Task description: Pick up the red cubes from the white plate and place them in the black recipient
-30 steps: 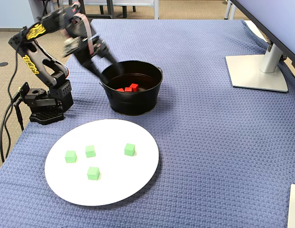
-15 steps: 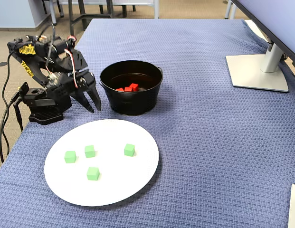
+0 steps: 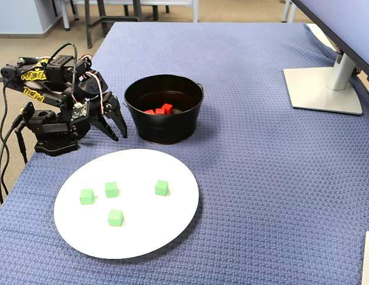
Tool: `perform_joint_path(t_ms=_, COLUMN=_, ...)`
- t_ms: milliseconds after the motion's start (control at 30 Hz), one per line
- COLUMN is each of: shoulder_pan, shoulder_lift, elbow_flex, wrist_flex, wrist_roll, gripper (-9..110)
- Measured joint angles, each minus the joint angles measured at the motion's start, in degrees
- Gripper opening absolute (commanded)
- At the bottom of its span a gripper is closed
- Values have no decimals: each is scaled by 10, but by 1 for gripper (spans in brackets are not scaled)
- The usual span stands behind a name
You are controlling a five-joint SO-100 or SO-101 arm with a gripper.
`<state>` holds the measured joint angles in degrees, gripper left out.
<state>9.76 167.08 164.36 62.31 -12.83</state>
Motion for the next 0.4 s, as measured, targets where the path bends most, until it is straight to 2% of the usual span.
perform_joint_path(t_ms=400, shoulder_pan=-14, shoulder_lift=32, elbow_flex=2, wrist_flex=27, wrist_roll=61, gripper=0)
